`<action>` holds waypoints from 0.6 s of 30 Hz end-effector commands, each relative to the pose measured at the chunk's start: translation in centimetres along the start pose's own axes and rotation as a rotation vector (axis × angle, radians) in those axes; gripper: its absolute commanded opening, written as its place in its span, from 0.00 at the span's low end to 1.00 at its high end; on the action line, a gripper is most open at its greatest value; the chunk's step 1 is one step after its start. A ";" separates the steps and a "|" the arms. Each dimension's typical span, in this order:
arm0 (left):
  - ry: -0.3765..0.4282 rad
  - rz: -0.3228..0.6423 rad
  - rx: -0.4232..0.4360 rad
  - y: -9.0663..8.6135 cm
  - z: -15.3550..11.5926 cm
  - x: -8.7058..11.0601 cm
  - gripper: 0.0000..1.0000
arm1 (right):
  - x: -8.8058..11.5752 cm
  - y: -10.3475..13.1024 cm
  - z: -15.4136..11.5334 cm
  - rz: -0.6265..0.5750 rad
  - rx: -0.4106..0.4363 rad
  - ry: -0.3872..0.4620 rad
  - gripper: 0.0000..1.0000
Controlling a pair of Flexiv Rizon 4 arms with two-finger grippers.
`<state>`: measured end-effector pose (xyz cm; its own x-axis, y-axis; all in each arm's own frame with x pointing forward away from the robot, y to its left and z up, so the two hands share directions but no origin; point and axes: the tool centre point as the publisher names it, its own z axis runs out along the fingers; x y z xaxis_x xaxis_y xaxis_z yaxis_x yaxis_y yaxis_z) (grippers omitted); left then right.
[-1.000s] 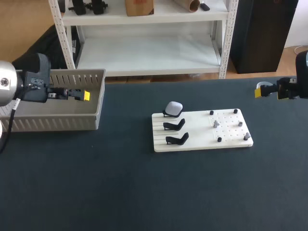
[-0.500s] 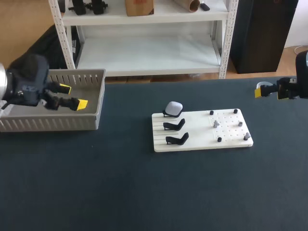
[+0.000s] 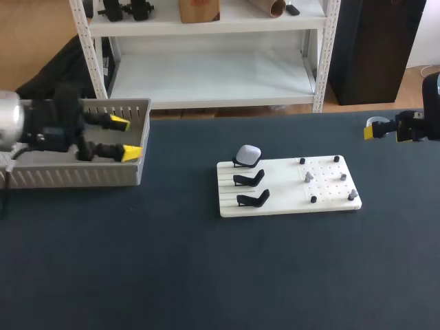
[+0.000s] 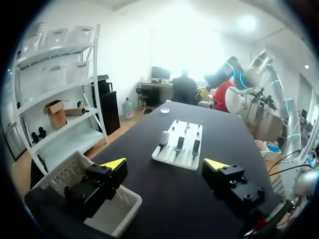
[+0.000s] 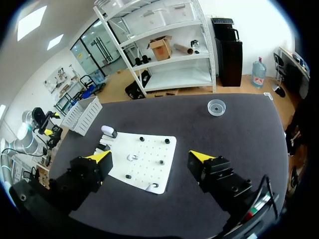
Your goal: Pick up each earbud case from the left stands, insert the matching earbuds, close the lid, and place the case in the box.
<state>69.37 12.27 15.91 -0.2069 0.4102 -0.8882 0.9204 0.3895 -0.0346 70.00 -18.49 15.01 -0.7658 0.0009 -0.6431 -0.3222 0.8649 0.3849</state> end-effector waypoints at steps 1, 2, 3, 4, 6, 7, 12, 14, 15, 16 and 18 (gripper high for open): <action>-0.012 0.037 -0.010 0.8 5.8 -0.8 1.00 | 0.0 0.0 0.0 -0.001 -0.002 0.001 1.00; -0.020 0.053 -0.014 0.9 6.4 -1.1 1.00 | 0.0 0.0 0.0 -0.001 -0.002 0.001 1.00; -0.012 0.076 -0.005 1.2 7.3 -1.3 1.00 | 0.0 0.0 0.0 -0.001 -0.002 0.001 1.00; -0.026 0.088 0.005 1.4 8.0 -1.5 1.00 | 0.0 0.0 0.0 -0.001 -0.002 0.001 1.00; -0.011 0.118 0.038 2.1 9.9 -1.6 1.00 | 0.0 0.0 0.0 -0.001 -0.002 0.001 1.00; 0.001 0.134 0.048 2.3 10.7 -1.6 1.00 | 0.0 0.0 0.0 -0.001 -0.002 0.001 1.00; 0.044 0.169 0.106 3.1 13.8 -1.5 1.00 | 0.0 0.0 0.0 -0.001 -0.002 0.001 1.00; 0.058 0.186 0.137 3.4 15.1 -1.5 1.00 | 0.0 0.0 0.0 -0.001 -0.002 0.001 1.00; 0.061 0.192 0.132 3.4 15.4 -1.5 1.00 | 0.0 0.0 0.0 -0.001 -0.002 0.001 1.00; 0.083 0.208 0.142 3.4 16.1 -1.5 1.00 | 0.0 0.0 0.0 -0.001 -0.002 0.001 1.00; 0.086 0.204 0.157 3.4 17.1 -1.4 1.00 | 0.0 0.0 0.0 -0.001 -0.002 0.001 1.00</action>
<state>75.10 3.16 11.50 -0.0176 0.4988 -0.8665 0.9674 0.2274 0.1113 70.01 -18.49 15.01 -0.7658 0.0008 -0.6430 -0.3222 0.8649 0.3848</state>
